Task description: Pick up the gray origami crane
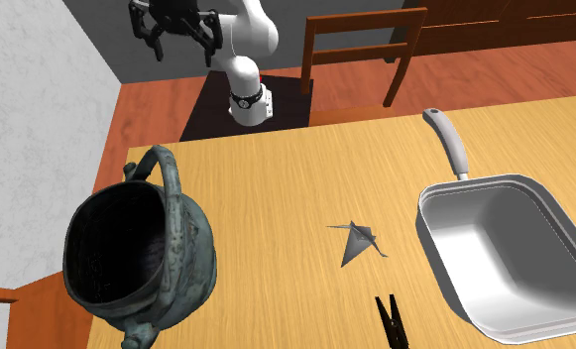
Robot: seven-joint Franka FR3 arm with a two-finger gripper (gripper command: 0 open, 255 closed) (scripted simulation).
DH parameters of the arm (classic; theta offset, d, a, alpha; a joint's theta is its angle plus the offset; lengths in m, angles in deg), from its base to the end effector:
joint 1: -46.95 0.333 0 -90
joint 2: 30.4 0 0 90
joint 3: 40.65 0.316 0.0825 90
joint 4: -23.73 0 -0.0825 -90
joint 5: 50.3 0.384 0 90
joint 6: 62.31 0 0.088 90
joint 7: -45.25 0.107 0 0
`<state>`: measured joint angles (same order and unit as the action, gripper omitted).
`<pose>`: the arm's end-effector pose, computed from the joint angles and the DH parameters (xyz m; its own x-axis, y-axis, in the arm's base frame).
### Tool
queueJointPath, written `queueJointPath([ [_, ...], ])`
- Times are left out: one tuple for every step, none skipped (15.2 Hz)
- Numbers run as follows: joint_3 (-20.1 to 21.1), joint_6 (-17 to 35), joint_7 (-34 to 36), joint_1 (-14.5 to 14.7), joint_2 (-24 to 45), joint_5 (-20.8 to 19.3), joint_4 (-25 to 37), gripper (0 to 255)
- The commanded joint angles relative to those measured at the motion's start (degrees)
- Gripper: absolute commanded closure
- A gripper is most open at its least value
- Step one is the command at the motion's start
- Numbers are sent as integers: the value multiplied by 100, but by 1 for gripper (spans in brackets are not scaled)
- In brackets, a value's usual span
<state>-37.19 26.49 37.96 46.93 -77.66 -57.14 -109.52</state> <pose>0.2943 0.0115 0.6154 0.9859 0.1651 0.0273 0.1583 -0.9731 0.1675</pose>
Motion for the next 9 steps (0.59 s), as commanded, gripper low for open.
queueJointPath([
  [0,0,0,0,0,0,0,0],
  [49,145,17,49,119,49,-22,0],
  [99,288,34,98,243,96,-38,0],
  [149,431,50,146,370,141,-49,0],
  [201,573,64,194,502,184,-53,0],
  [253,713,77,239,636,226,-53,0],
  [305,851,90,285,775,264,-47,0],
  [358,988,103,329,917,301,-35,0],
  [412,1122,114,372,1061,335,-17,0],
])
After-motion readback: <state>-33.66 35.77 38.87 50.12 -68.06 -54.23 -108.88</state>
